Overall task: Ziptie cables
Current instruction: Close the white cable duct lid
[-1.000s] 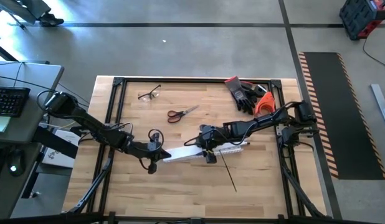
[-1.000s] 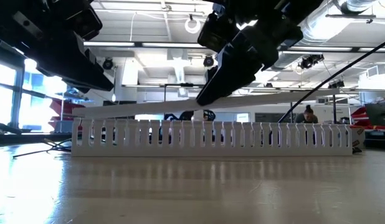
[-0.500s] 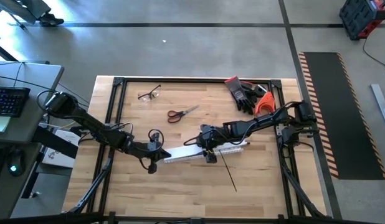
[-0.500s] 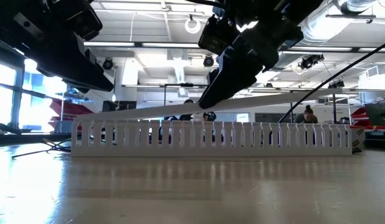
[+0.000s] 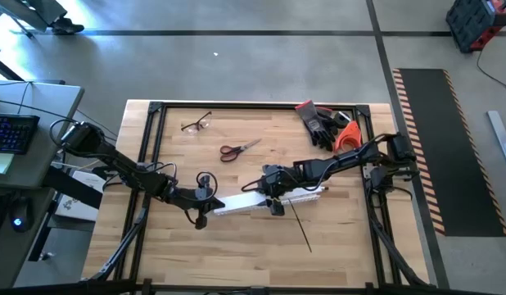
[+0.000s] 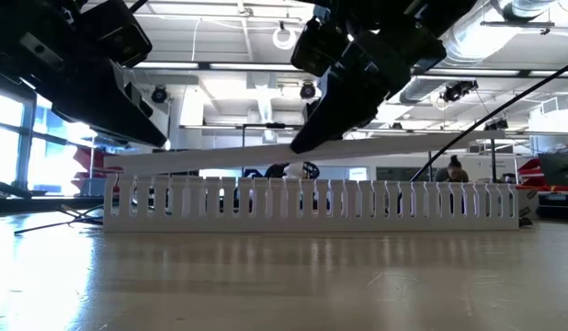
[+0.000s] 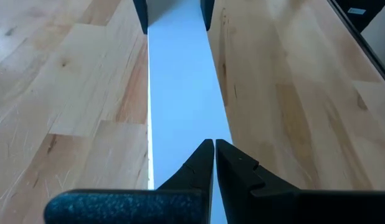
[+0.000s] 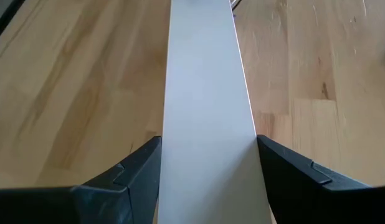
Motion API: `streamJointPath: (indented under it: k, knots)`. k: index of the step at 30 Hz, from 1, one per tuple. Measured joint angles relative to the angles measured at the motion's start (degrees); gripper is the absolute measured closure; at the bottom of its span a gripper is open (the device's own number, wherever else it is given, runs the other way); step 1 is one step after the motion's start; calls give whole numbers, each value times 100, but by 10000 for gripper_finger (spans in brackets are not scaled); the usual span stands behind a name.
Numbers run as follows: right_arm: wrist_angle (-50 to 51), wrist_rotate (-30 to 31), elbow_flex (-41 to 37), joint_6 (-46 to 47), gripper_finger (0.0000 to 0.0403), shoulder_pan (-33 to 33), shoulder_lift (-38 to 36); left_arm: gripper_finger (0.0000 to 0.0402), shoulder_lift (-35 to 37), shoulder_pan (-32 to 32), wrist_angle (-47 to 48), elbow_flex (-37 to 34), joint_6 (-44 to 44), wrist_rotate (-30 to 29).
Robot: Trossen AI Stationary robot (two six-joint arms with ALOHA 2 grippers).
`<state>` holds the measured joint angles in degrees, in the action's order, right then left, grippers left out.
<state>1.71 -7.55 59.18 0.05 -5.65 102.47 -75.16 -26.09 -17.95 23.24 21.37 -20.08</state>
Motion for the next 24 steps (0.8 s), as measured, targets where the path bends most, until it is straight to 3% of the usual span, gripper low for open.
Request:
streamJointPath:
  k: [24]
  knots:
    - [66,90,0,-5,190,-2,175,402,-585,0,-176,7,188,-37]
